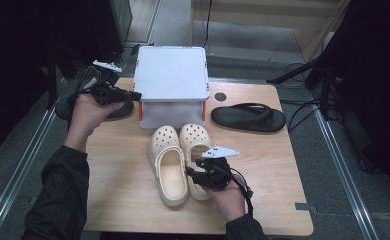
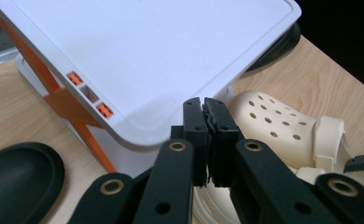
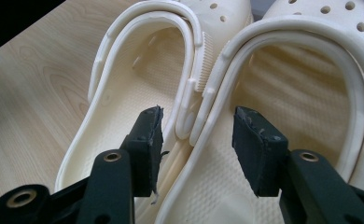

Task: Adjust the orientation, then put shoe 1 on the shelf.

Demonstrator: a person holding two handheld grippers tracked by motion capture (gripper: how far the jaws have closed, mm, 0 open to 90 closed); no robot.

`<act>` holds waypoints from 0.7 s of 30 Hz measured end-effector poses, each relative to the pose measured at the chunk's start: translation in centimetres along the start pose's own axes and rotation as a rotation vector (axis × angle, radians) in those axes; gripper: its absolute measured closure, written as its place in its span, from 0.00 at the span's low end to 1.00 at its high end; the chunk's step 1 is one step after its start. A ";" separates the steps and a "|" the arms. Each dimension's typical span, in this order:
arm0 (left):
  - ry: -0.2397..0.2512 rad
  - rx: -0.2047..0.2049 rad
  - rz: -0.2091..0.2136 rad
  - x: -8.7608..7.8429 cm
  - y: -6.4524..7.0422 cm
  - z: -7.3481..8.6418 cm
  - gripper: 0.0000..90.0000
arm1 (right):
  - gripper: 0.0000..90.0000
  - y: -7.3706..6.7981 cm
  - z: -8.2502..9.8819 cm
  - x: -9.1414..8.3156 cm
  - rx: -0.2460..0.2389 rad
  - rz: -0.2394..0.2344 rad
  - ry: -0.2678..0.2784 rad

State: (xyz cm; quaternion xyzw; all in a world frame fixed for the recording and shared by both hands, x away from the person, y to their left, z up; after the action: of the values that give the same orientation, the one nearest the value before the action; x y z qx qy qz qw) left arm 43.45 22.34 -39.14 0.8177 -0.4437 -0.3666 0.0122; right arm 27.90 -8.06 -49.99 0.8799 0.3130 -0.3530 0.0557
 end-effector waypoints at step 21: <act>0.009 -0.017 -0.013 0.9 -2.4 -0.6 1.00 | 0.51 -1.1 -0.3 2.5 0.050 0.056 -0.020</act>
State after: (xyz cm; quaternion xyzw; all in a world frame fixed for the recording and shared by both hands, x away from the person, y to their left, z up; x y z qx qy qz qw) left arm 45.86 22.97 -40.12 0.8220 -0.4354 -0.3667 0.0186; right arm 28.78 -5.78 -51.27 0.8859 0.2786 -0.3679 0.0469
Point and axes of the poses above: each handheld gripper's, and its own axes: x roughly forward along the jaws, z roughly out of its underside, y roughly to its right, the point moved 3 cm from there along x, roughly forward along the jaws, and after that the axes turned 9 degrees about z, right-handed, at the moved point
